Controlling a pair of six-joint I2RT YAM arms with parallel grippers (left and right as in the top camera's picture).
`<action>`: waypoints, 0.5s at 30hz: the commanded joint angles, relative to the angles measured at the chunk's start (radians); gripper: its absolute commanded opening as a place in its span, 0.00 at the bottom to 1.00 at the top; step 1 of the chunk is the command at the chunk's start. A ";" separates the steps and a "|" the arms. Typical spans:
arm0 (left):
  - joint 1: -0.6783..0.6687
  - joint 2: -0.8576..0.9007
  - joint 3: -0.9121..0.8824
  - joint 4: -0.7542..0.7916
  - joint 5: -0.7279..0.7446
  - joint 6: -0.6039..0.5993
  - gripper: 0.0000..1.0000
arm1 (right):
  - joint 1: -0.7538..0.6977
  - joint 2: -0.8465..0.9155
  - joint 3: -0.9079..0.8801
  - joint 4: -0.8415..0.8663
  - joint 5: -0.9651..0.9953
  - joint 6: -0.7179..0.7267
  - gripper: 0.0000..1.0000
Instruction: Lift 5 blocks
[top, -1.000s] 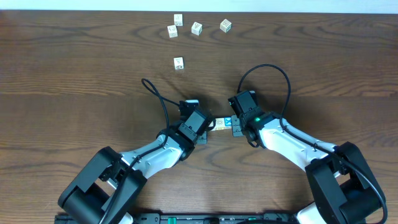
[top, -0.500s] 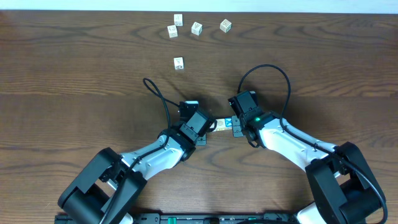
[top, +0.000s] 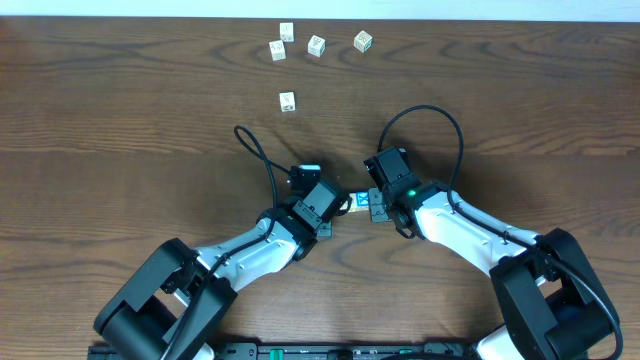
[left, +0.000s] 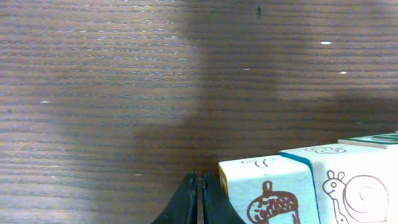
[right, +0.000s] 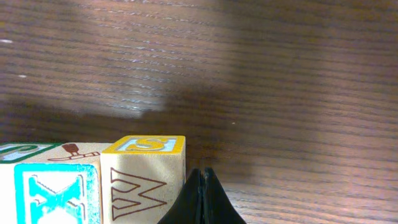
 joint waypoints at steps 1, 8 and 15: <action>-0.046 0.010 0.033 -0.009 0.063 0.020 0.07 | 0.073 0.010 0.017 0.017 -0.254 -0.007 0.01; -0.046 0.010 0.033 -0.063 -0.016 0.020 0.07 | 0.073 0.010 0.017 0.017 -0.254 -0.007 0.01; -0.046 0.010 0.033 -0.058 -0.016 0.020 0.07 | 0.073 0.010 0.017 0.017 -0.254 -0.007 0.01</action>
